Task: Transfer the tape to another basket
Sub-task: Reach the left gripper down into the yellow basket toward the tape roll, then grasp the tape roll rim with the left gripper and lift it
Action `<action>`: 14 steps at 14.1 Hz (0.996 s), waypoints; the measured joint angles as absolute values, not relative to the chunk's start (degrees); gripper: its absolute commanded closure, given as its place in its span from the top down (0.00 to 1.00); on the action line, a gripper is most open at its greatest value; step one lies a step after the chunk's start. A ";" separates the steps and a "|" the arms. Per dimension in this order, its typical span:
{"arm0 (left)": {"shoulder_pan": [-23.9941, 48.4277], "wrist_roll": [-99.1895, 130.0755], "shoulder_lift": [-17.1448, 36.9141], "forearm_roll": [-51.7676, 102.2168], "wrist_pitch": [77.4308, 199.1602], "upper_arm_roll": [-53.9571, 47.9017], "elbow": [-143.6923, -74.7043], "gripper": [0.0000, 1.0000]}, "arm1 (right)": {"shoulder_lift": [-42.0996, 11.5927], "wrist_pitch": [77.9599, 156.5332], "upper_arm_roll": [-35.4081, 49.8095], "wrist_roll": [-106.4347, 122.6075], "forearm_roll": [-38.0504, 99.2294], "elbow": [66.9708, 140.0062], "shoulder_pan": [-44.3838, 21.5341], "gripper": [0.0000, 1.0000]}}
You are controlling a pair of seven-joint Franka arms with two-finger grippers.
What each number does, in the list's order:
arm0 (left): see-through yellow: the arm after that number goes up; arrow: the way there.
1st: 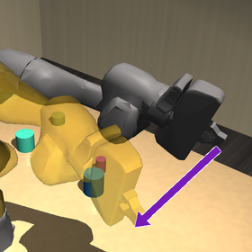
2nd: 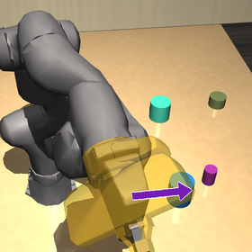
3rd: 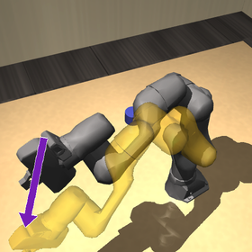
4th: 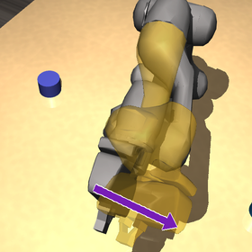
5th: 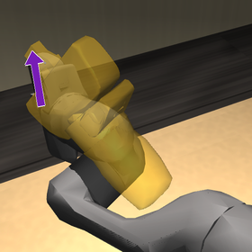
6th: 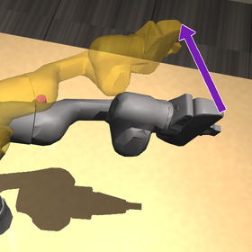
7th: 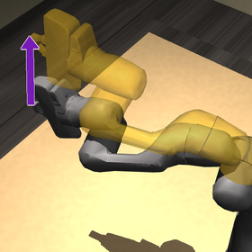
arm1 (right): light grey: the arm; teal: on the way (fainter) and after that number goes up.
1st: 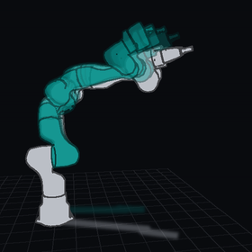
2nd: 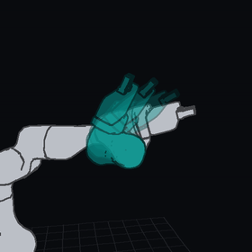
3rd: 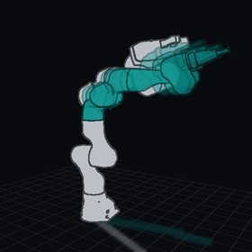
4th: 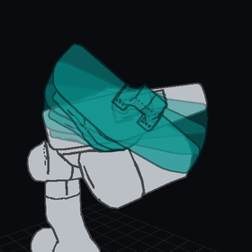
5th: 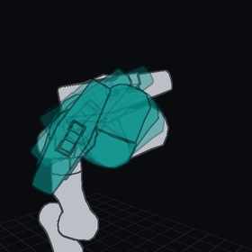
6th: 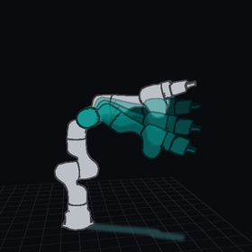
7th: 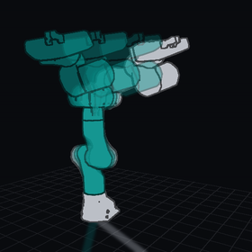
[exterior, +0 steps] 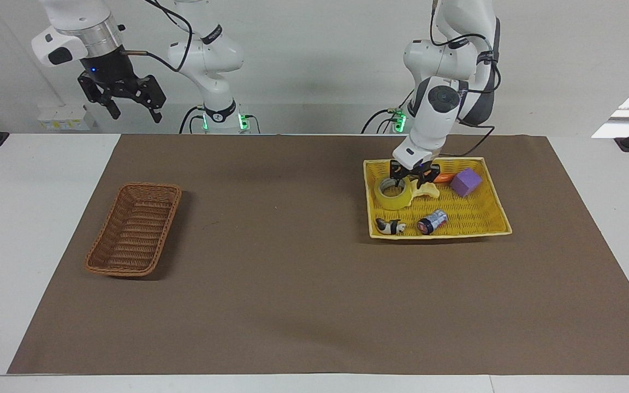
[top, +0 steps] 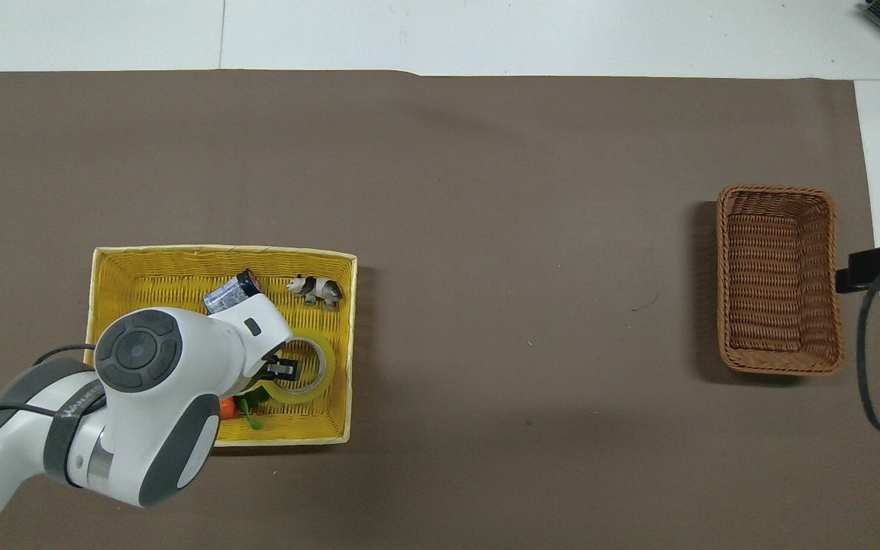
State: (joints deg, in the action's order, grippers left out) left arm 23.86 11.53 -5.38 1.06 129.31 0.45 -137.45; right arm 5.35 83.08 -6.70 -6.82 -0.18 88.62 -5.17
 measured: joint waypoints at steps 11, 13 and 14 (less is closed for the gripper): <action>20.51 11.51 -4.23 1.03 118.77 1.88 -125.46 0.00 | 5.35 83.08 -6.70 -6.82 -0.18 88.62 -5.17 1.00; 19.10 11.50 -4.30 1.02 114.49 1.98 -120.28 0.00 | 5.35 83.08 -6.70 -6.82 -0.18 88.62 -5.17 1.00; 18.72 11.50 -4.31 1.03 112.45 2.00 -117.80 0.00 | 5.35 83.08 -6.70 -6.82 -0.18 88.62 -5.17 1.00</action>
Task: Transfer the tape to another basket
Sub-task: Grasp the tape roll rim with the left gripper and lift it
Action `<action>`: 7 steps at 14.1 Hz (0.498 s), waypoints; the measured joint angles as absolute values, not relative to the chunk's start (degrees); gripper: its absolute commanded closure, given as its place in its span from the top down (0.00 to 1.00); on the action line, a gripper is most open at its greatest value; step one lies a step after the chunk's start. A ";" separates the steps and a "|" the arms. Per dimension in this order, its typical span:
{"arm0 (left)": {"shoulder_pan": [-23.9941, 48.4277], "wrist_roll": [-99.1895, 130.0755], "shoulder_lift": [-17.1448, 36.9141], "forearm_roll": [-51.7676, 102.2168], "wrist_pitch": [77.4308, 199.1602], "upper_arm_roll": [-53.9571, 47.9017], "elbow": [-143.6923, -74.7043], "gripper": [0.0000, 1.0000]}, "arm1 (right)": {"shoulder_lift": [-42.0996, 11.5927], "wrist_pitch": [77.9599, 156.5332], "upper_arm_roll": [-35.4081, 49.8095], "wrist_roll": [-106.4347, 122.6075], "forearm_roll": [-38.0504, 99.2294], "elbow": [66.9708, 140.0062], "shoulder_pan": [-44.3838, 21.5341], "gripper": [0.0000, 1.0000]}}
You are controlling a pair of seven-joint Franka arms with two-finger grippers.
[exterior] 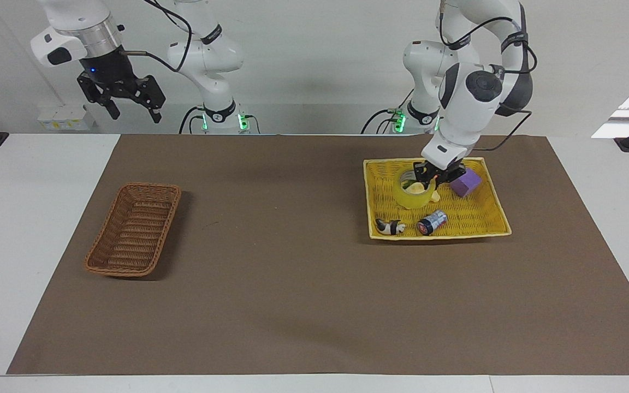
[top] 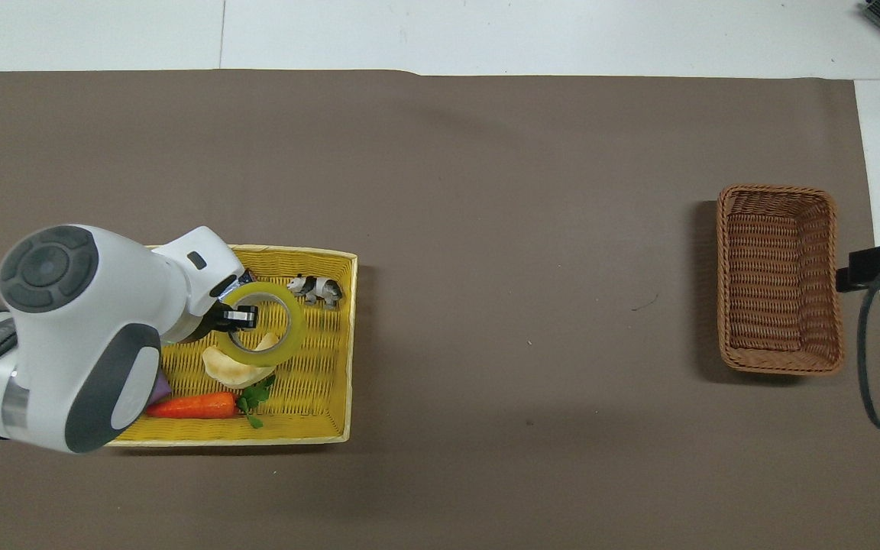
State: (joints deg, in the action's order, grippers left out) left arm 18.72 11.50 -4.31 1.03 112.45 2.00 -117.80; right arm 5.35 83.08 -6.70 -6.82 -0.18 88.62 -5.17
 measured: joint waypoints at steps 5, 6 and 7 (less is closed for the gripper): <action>18.55 11.57 -4.38 1.05 100.25 1.73 -106.54 0.00 | 5.35 83.08 -6.70 -6.82 -0.18 88.62 -5.17 1.00; 18.56 11.57 -4.42 1.05 98.10 1.71 -104.59 0.00 | 5.35 83.08 -6.70 -6.82 -0.18 88.62 -5.17 1.00; 18.55 11.57 -4.49 1.05 96.98 1.72 -103.31 0.00 | 5.35 83.08 -6.70 -6.82 -0.18 88.62 -5.17 1.00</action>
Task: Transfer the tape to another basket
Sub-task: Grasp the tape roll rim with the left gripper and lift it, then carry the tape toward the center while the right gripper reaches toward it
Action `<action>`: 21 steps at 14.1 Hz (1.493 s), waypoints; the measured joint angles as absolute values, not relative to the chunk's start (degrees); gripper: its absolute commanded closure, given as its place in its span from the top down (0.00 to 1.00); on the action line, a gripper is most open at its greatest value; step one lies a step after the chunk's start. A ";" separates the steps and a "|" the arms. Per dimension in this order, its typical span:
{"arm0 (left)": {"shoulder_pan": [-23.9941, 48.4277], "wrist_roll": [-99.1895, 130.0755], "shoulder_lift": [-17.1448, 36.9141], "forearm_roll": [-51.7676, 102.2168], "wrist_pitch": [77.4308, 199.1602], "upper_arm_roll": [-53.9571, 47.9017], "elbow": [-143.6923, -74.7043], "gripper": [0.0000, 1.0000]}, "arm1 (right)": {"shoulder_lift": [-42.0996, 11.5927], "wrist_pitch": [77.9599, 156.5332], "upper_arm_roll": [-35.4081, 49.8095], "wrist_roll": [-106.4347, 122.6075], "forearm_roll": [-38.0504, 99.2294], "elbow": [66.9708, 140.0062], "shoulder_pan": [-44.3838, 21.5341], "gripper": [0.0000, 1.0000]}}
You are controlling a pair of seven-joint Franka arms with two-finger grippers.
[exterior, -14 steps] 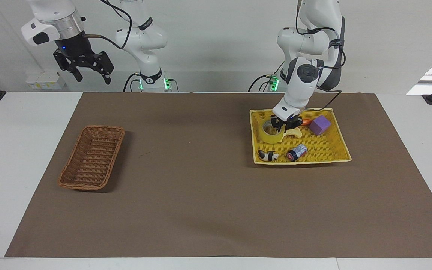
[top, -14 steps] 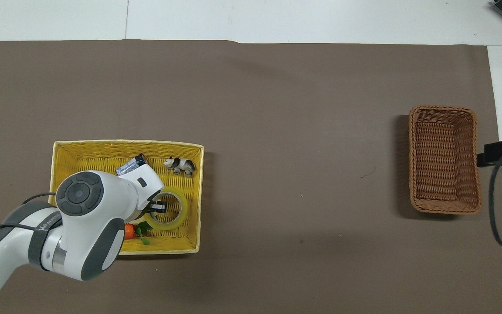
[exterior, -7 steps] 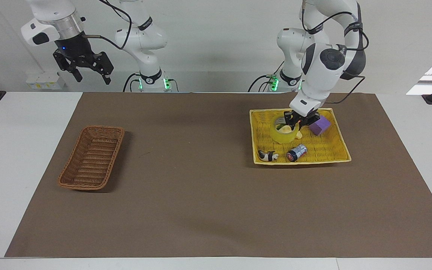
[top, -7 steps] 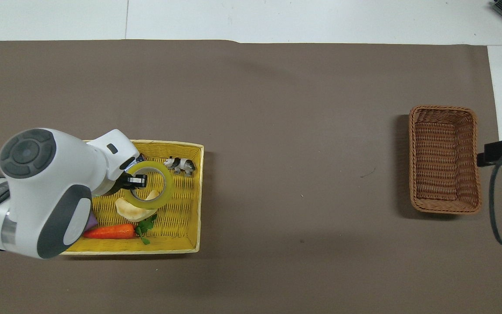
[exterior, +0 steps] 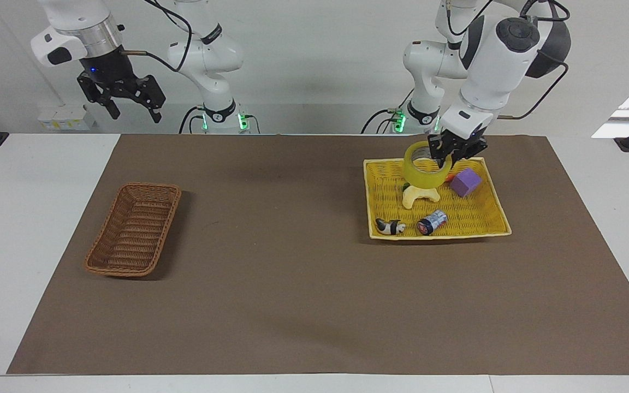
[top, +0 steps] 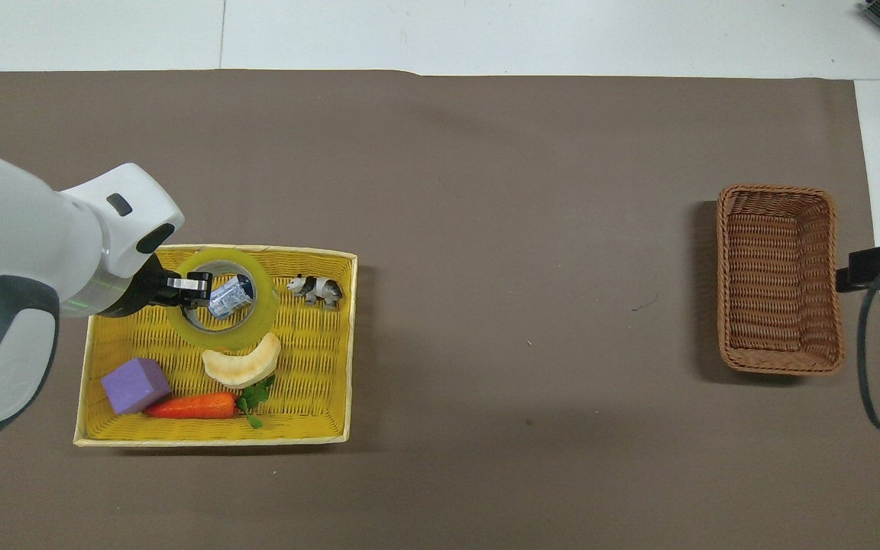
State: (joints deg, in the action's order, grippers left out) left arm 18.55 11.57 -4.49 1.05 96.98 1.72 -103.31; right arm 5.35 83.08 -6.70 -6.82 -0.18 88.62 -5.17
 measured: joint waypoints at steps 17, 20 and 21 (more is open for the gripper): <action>23.30 11.36 -5.06 24.86 102.26 0.12 -101.42 0.00 | 4.78 99.76 -3.49 -6.14 28.71 98.24 -11.86 1.00; 23.37 11.92 -5.21 25.13 102.26 -0.18 -101.43 0.00 | 4.72 103.72 -3.45 -6.49 35.00 99.05 -14.10 1.00; 23.55 12.34 -5.29 25.16 102.26 -0.43 -101.43 0.00 | 4.50 106.13 -3.45 -7.18 36.49 99.69 -15.34 1.00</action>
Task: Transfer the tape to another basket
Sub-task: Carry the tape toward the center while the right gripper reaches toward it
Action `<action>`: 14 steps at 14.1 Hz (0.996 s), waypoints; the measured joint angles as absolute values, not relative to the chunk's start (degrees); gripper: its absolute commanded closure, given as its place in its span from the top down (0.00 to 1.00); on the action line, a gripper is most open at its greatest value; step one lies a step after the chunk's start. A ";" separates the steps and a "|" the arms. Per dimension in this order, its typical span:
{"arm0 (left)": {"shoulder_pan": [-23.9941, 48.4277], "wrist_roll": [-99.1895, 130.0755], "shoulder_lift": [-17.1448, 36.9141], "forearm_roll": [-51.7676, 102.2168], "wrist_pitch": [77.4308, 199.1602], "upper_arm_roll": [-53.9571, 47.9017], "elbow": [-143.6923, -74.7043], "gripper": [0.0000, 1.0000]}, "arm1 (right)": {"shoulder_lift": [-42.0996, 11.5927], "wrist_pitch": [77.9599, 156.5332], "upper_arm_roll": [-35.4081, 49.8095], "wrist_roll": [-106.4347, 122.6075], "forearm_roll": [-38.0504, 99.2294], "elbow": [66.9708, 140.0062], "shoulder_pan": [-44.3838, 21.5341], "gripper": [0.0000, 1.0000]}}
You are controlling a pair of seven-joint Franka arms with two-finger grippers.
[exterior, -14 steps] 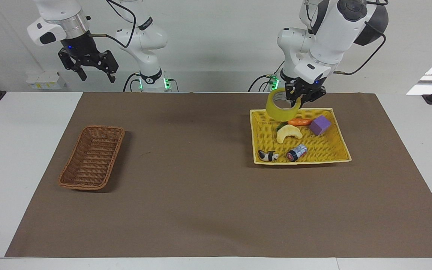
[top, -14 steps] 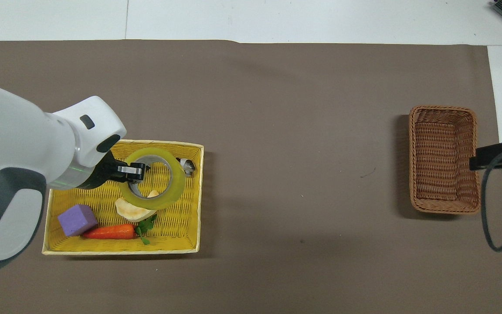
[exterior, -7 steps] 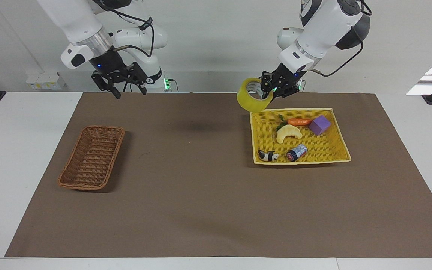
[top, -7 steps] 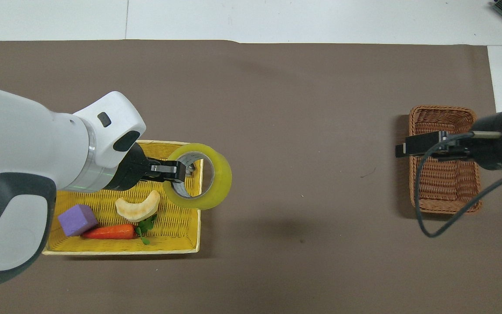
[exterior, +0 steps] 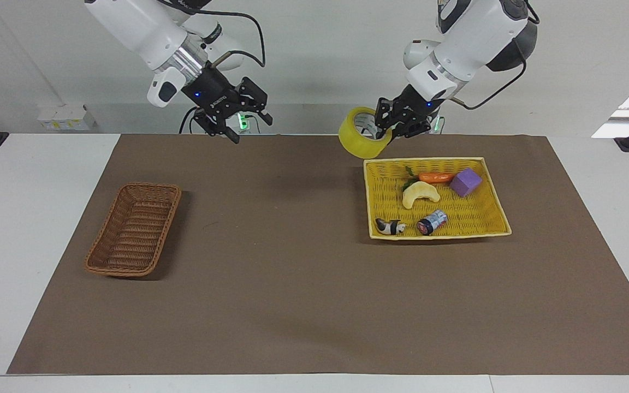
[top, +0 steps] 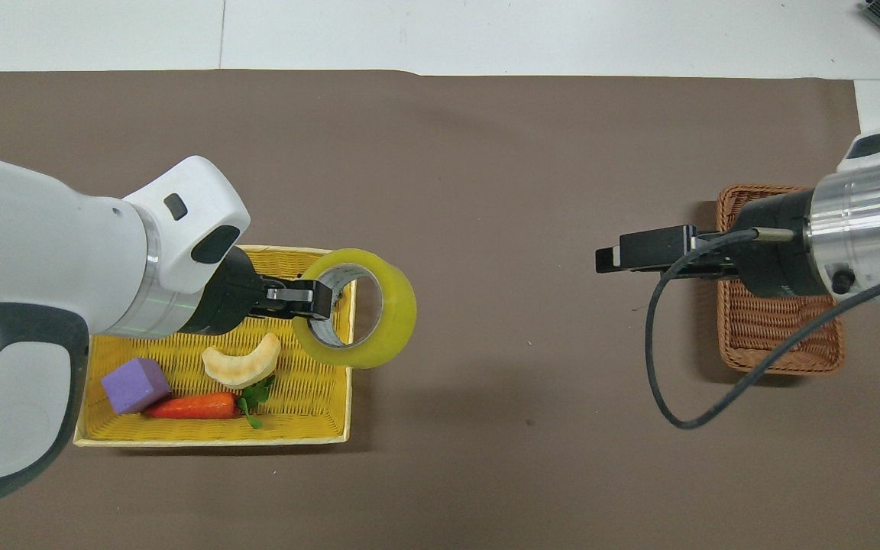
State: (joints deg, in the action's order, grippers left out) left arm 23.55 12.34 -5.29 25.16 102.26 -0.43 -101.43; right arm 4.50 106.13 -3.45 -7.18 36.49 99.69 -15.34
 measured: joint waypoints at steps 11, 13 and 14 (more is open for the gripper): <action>23.96 18.16 -6.02 25.34 104.05 -5.50 -101.81 0.00 | 0.38 114.43 -3.73 -11.36 38.71 100.96 -26.29 1.00; 24.21 18.16 -6.24 25.35 103.80 -5.64 -101.97 0.00 | 0.52 112.95 -3.92 -9.90 39.11 100.93 -26.03 1.00; 24.31 18.16 -6.30 25.34 103.72 -5.67 -102.06 0.00 | 0.58 112.62 -3.95 -9.71 39.11 100.93 -26.01 1.00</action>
